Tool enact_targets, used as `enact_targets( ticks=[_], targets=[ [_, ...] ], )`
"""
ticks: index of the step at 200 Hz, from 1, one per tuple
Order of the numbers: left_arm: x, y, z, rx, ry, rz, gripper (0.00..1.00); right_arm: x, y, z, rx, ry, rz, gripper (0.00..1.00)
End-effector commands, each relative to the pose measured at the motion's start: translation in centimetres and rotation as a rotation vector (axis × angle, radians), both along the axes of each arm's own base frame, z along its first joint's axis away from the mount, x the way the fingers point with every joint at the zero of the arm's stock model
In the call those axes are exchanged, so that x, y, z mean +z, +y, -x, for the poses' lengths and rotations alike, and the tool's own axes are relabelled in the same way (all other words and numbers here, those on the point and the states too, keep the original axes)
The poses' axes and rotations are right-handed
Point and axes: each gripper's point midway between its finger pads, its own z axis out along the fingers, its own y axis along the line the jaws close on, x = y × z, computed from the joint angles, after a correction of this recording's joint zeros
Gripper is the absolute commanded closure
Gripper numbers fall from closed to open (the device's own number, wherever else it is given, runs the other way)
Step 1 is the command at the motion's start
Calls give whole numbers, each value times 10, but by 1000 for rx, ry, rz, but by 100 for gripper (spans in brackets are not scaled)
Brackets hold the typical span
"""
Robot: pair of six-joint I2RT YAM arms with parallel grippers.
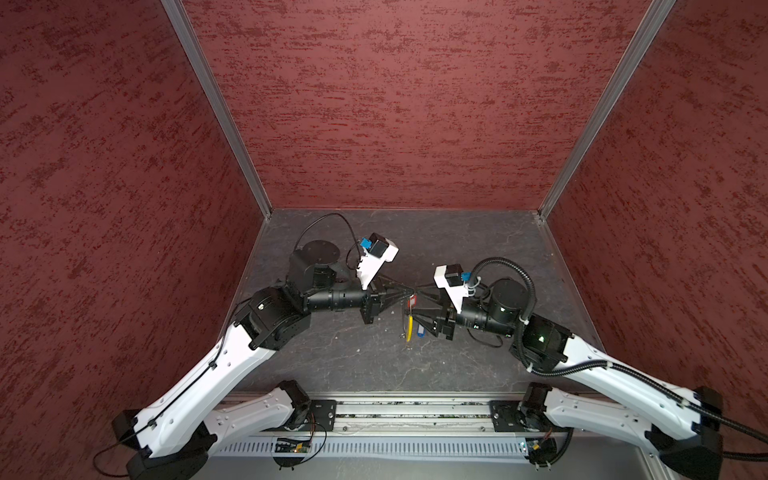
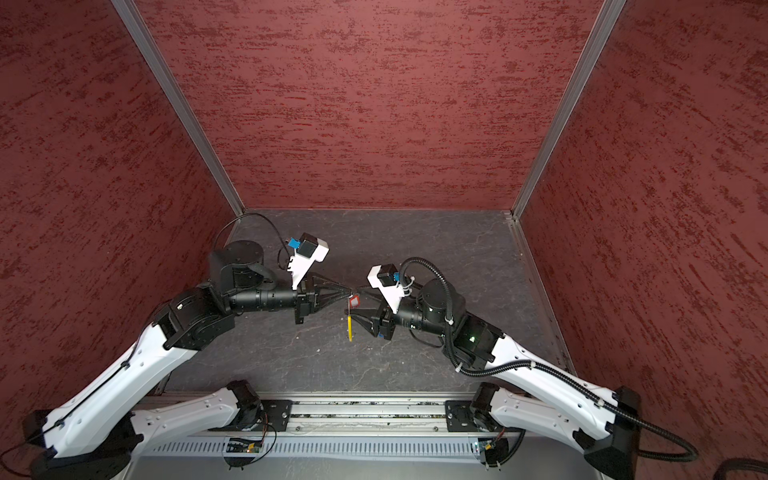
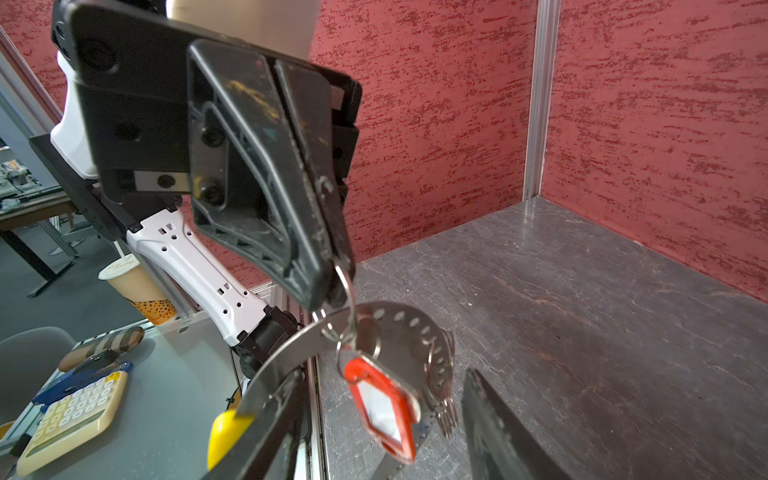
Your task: Remove the keys from the keyring
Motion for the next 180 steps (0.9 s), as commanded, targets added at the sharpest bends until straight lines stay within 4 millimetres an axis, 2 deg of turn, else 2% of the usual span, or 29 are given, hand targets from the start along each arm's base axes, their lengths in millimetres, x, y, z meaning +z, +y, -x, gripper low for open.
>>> enact_targets(
  ticks=[1,56,123,158,180],
  targets=[
    [9,-1,3,-14,-24,39,100,29,2,0,-4,-68,-63,40],
    [9,1,5,-13,-24,39,100,26,1,-9,-55,-62,-45,44],
    [12,2,3,6,-22,47,100,24,-2,-24,-148,-66,-22,41],
    [11,2,2,15,-20,46,100,25,5,-17,-124,-79,-20,41],
    [10,2,2,11,-24,42,100,27,5,-16,-119,-86,-25,48]
  ],
)
